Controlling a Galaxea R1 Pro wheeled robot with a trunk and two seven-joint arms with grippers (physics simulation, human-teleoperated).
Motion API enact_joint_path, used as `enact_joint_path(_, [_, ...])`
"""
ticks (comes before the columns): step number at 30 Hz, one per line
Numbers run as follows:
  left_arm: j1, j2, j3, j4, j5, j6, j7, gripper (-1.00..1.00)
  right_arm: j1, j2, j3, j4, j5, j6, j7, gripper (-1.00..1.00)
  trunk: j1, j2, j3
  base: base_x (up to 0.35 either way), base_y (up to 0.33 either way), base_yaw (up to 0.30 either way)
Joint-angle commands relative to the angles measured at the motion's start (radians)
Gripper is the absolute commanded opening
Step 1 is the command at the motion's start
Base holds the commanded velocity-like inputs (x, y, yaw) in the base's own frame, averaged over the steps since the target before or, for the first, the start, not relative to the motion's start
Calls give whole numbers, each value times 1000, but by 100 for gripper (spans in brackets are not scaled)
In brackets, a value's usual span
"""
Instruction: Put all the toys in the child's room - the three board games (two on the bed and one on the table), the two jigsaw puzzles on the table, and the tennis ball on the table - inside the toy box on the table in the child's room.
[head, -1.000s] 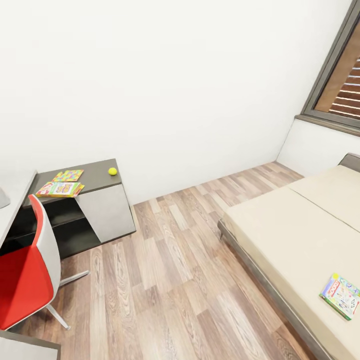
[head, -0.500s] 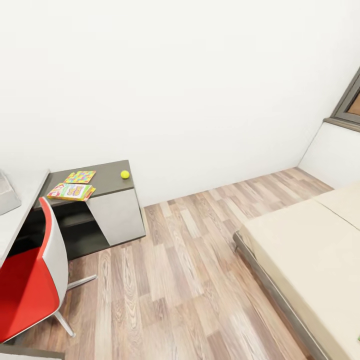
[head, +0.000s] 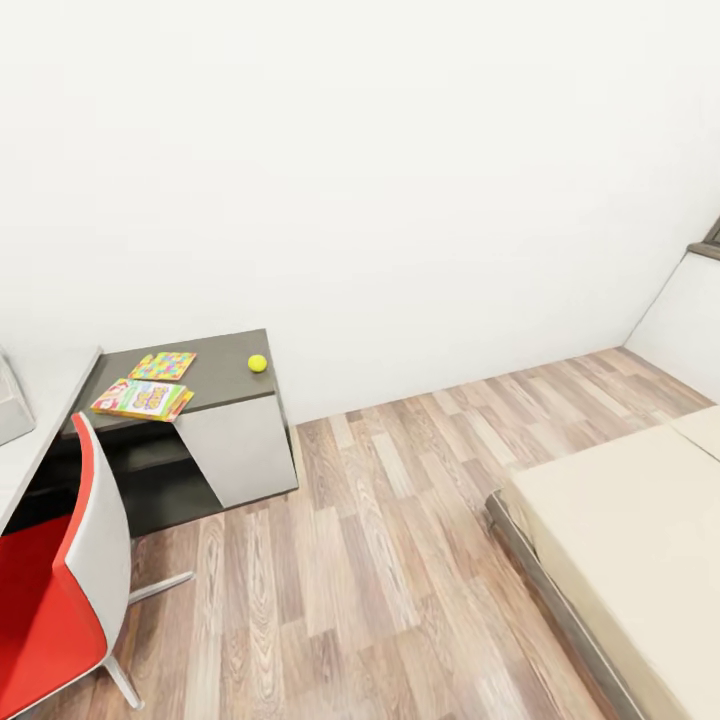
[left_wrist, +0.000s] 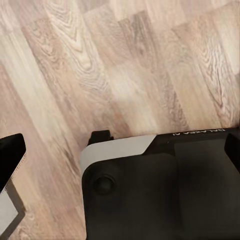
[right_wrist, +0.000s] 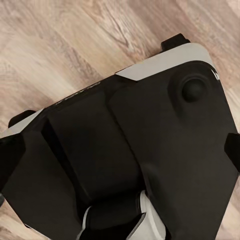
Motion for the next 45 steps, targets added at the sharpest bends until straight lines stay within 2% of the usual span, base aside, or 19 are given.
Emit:
enact_joint_path(1, [0, 0, -2, -1, -9, 2, 2, 100, 0, 0, 1, -2, -10, 3, 0, 100, 1, -1, -2, 330, 0, 3])
enact_joint_path(12, [0, -3, -2, 0, -9, 2, 2, 100, 0, -6, 0, -2, -16, -1, -4, 100, 1, -1, -2, 330, 0, 1])
enact_joint_path(15, [0, -3, -2, 0, -9, 2, 2, 100, 11, -11, -2, -1, -23, -26, -5, 100, 1, -1, -2, 330, 0, 0])
enact_joint_path(20, [0, -2, -3, 0, -9, 1, 2, 100, 70, -14, -4, -1, -25, -157, -5, 100, 1, -1, -2, 330, 0, 0])
enact_joint_path(22, [0, -2, -3, 0, -9, 1, 2, 100, 128, -21, -6, -1, -24, -216, -5, 100, 1, -1, -2, 330, 0, 0])
enact_joint_path(25, [0, -2, -3, 0, -9, 2, 2, 100, 192, -38, -5, 0, -22, -248, -5, 100, 1, -1, -2, 330, 0, 0])
enact_joint_path(31, [0, -1, -3, 0, -9, 2, 2, 100, 255, -51, -3, 1, -20, -264, -5, 100, 1, -1, -2, 330, 0, 0])
enact_joint_path(40, [0, -1, -2, 0, -8, 3, 0, 100, 254, -53, -8, -14, -17, -247, -5, 100, 1, -1, -2, 240, 0, 0])
enact_joint_path(43, [0, 0, -2, 0, -6, 0, 0, 100, 178, -53, -3, -71, -12, -160, -13, 100, 1, -1, -2, 41, 0, 0])
enact_joint_path(45, [0, 0, -1, 0, -5, 1, 0, 100, 153, -55, -2, -91, -11, -116, -23, 100, 1, -1, -2, 18, 0, 0])
